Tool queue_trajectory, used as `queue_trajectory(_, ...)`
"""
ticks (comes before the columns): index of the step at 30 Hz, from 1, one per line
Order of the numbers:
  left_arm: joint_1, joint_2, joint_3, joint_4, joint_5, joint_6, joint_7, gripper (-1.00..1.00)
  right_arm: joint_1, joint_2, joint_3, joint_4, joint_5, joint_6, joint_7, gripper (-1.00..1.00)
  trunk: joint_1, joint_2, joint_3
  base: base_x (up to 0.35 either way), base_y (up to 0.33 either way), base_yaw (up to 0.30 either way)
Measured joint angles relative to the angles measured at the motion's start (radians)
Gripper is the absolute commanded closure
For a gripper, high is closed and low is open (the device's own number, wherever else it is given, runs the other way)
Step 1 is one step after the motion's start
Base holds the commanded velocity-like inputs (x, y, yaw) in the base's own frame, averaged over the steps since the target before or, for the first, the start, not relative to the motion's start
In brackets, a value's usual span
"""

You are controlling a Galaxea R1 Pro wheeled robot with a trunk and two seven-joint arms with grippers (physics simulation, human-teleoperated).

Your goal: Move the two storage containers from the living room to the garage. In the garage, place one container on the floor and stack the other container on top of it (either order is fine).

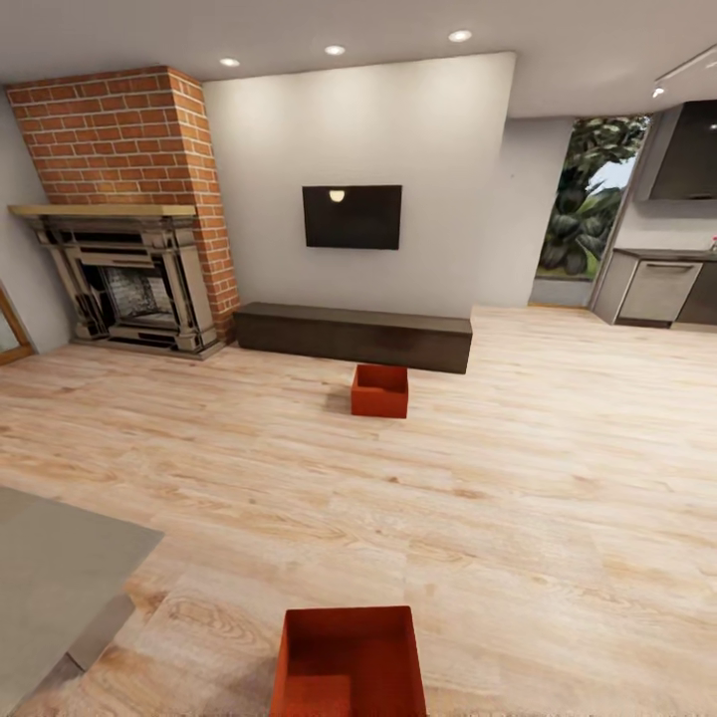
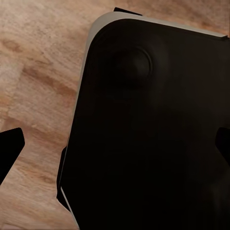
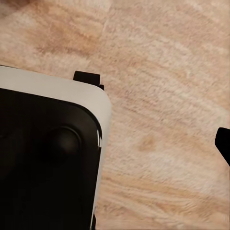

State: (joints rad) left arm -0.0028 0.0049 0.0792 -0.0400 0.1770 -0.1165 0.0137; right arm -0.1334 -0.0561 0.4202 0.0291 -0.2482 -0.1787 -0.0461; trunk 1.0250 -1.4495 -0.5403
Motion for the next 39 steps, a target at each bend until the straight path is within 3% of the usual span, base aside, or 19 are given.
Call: queue_trajectory(39,0.000,0.000,0.000,0.000,-0.001,-0.001,0.000,-1.00,-0.001,0.002,0.001,0.000,0.000,0.005,0.001,-1.00,0.000,0.000,-0.063,0.000,0.000,0.000)
